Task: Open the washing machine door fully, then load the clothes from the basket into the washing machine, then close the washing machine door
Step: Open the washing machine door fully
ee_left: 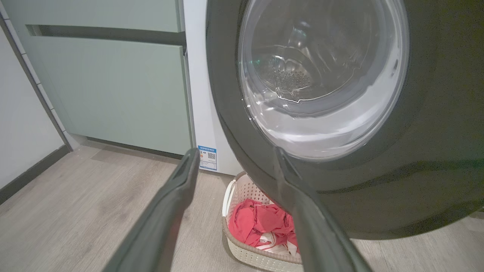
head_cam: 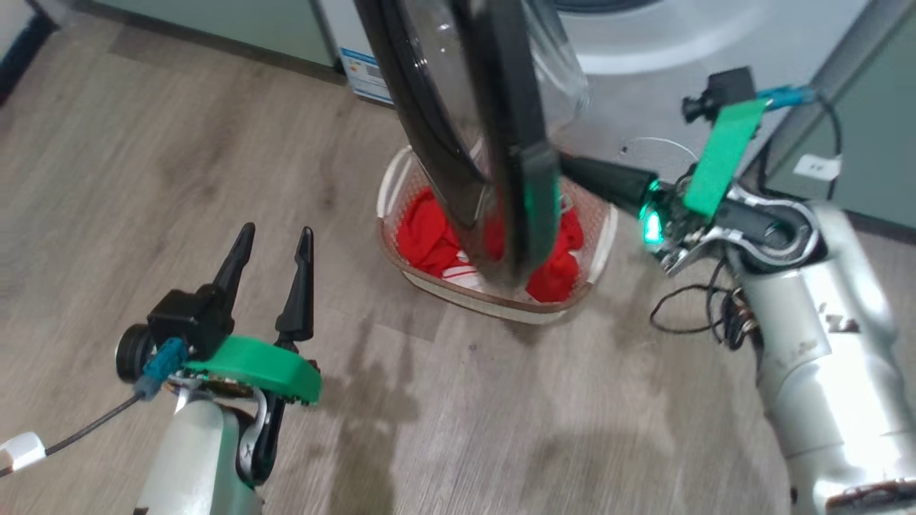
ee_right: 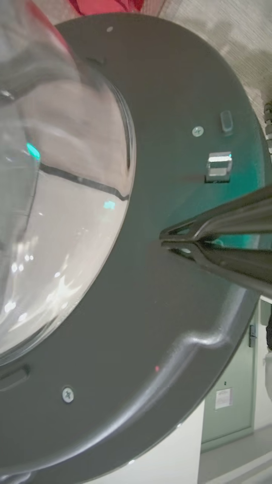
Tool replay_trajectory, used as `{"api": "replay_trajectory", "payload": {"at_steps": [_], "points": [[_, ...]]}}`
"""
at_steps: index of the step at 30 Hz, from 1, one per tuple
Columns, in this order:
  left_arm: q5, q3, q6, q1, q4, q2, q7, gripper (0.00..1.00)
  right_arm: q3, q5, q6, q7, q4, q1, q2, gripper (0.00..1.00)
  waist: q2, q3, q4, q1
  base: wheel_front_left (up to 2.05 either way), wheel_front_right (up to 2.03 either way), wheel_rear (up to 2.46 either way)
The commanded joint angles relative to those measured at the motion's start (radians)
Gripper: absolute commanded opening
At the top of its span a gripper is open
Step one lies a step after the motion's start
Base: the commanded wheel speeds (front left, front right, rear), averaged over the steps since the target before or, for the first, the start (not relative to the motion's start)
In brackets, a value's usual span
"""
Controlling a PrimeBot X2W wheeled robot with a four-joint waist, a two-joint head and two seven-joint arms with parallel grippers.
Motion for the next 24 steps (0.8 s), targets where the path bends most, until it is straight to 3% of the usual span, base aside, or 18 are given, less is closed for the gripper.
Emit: {"api": "replay_trajectory", "payload": {"at_steps": [1, 13, 20, 21, 22, 23, 24], "points": [[-0.011, 0.028, 0.004, -0.011, -0.027, 0.012, -0.01, 1.0, 0.033, 0.019, 0.001, -0.009, -0.047, -0.007, 0.028, 0.0, -0.0001, -0.015, 0.022, 0.0001, 0.0, 0.0, 0.0], [-0.032, 0.015, 0.02, 0.005, -0.007, 0.011, -0.007, 1.0, 0.234, 0.161, 0.001, -0.181, -0.044, 0.045, 0.028, 0.0, -0.0001, -0.048, 0.069, 0.0001, 0.0, 0.0, 0.0], [-0.04, 0.019, 0.029, 0.014, -0.016, 0.018, -0.004, 1.0, 0.19, 0.221, 0.001, -0.277, -0.103, 0.113, 0.028, 0.0, -0.0001, -0.057, 0.044, 0.0001, 0.0, 0.0, 0.0], [-0.041, 0.02, 0.03, 0.015, -0.017, 0.019, -0.003, 1.0, 0.175, 0.231, 0.001, -0.29, -0.127, 0.133, 0.028, 0.36, -0.0001, -0.059, 0.037, 0.0001, 0.0, 0.0, 0.0], [-0.041, 0.02, 0.032, 0.017, -0.019, 0.021, -0.003, 1.0, 0.158, 0.238, 0.001, -0.307, -0.153, 0.154, 0.028, 0.83, -0.0001, -0.059, 0.029, 0.0001, 0.0, 0.0, 0.0], [-0.042, 0.021, 0.033, 0.017, -0.021, 0.023, -0.002, 1.0, 0.143, 0.24, 0.001, -0.324, -0.181, 0.176, 0.025, 1.0, -0.0001, -0.06, 0.021, 0.0001, 0.0, 0.0, 0.0], [-0.043, 0.021, 0.034, 0.018, -0.022, 0.024, -0.001, 1.0, 0.129, 0.243, 0.001, -0.339, -0.208, 0.2, 0.023, 1.0, -0.0001, -0.062, 0.013, 0.0001, 0.0, 0.0, 0.0]]}}
